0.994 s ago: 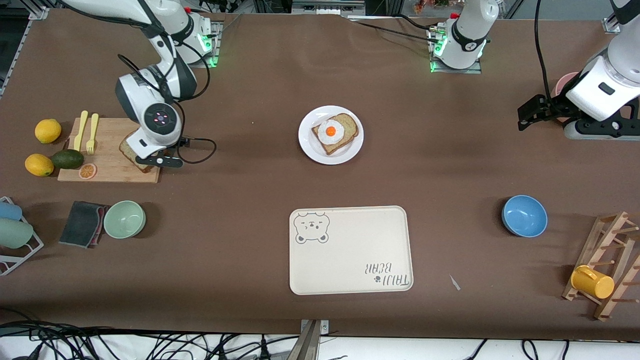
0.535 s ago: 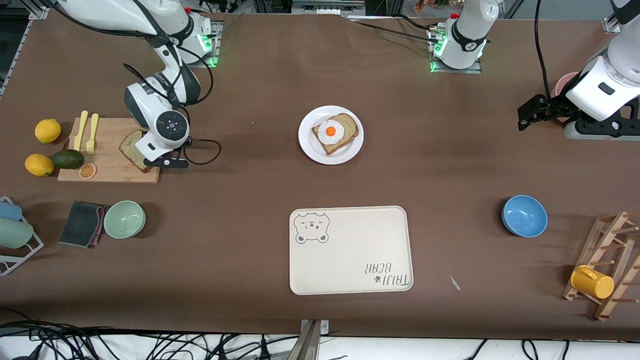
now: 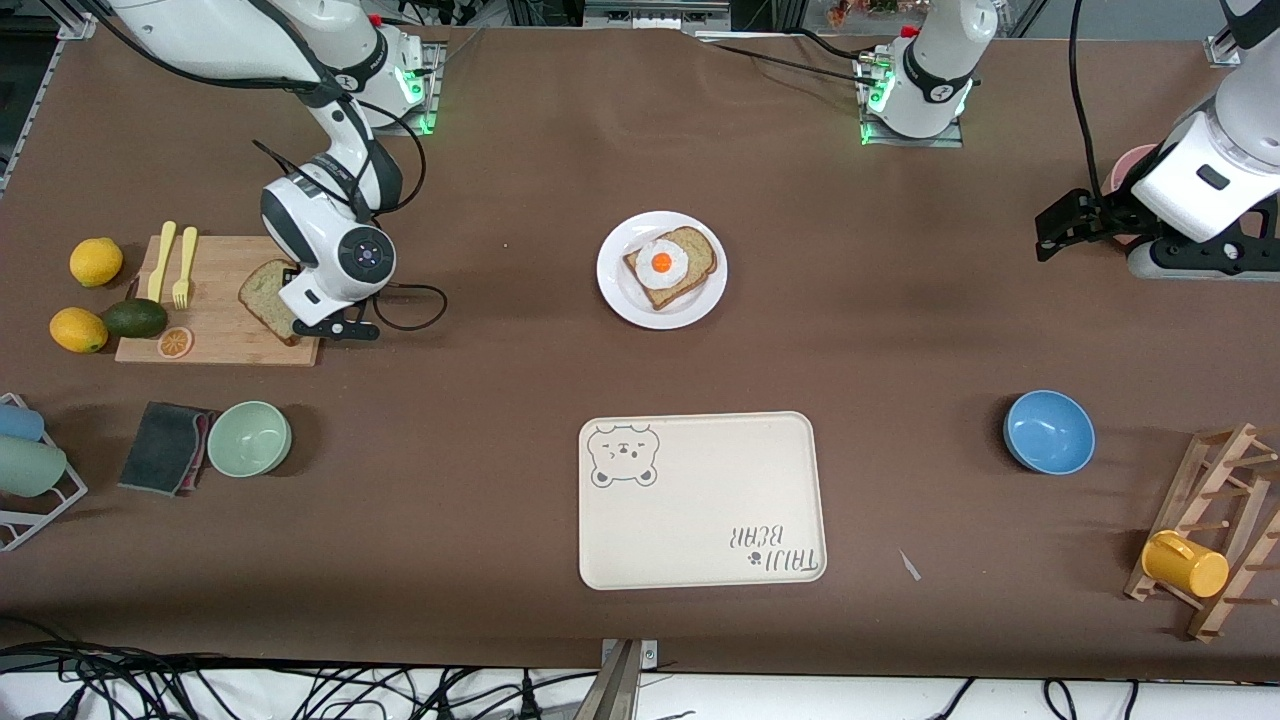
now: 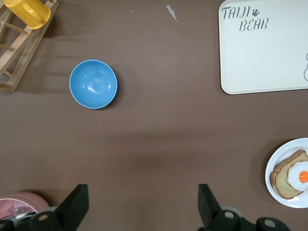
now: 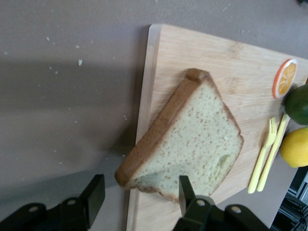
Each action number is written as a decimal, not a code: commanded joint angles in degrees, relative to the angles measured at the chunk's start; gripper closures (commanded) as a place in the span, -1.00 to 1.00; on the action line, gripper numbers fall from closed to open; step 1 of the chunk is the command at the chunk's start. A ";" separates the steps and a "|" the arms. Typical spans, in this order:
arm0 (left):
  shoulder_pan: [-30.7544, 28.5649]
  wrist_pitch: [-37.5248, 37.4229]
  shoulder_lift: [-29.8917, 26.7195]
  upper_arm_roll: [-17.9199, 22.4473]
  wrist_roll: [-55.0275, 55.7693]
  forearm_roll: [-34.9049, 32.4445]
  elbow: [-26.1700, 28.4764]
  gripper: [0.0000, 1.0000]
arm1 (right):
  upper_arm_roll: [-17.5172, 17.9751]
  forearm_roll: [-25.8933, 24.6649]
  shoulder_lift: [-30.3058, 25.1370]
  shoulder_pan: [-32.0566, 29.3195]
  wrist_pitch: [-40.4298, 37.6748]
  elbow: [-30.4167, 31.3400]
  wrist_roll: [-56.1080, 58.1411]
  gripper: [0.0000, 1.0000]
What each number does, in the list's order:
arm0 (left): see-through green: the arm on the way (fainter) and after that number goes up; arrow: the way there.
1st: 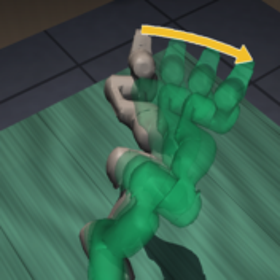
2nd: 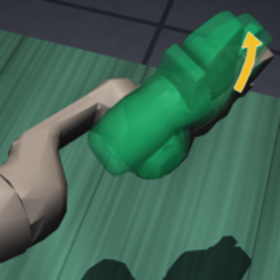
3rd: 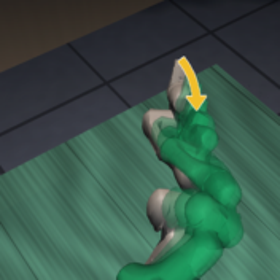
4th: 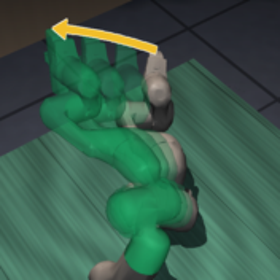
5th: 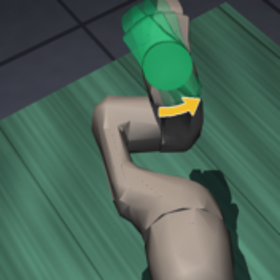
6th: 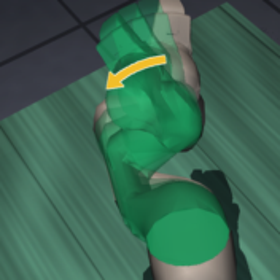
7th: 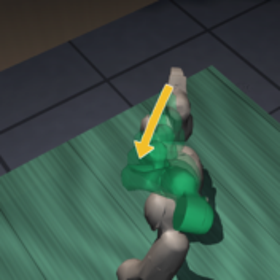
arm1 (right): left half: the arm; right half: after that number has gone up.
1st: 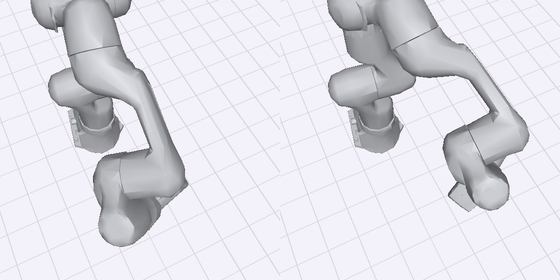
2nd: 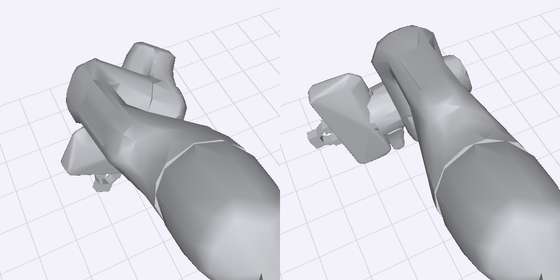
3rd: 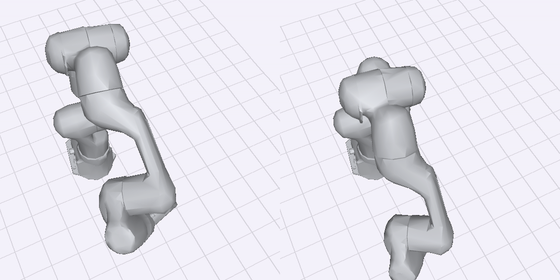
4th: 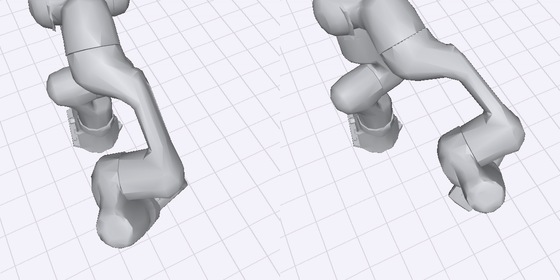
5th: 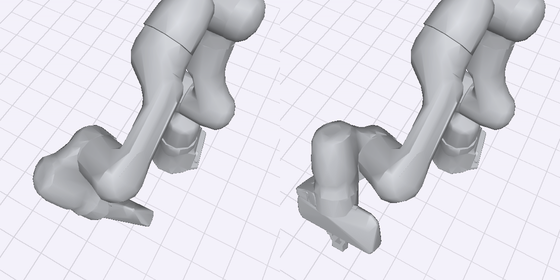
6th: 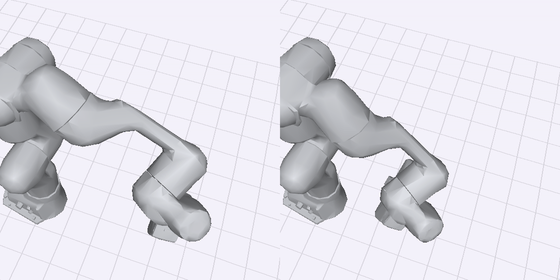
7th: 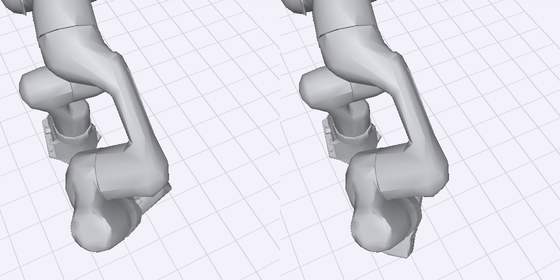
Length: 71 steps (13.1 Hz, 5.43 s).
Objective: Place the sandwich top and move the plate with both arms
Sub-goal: 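Reach the right gripper down and grasp the bread slice on the board, then lift the bread slice with the right gripper and carry it to the plate, then lower the bread onto the egg slice and open the right gripper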
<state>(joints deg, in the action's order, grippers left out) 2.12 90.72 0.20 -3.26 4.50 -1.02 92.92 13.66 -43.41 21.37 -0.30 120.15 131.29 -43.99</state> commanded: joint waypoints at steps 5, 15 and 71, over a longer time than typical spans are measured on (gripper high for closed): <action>-0.54 -1.52 0.42 -0.08 -1.43 1.37 -1.51 -1.00 | 0.23 -1.50 -0.27 -0.05 -1.40 0.02 -0.92 -0.39; -0.63 -1.69 0.51 -0.17 -1.43 1.37 -1.60 -1.00 | 0.23 -4.05 0.25 -0.05 -1.32 -0.07 -1.10 0.23; -0.63 -1.69 0.51 -0.17 -1.51 1.37 -1.60 -1.00 | 20.45 -31.03 19.76 48.91 -21.01 -33.73 -0.75 1.00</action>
<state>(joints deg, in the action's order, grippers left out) 2.00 90.15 0.20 -3.26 4.26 -1.02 92.84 34.32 -72.85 39.48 48.25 98.80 99.08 -46.25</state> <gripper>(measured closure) 0.000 0.943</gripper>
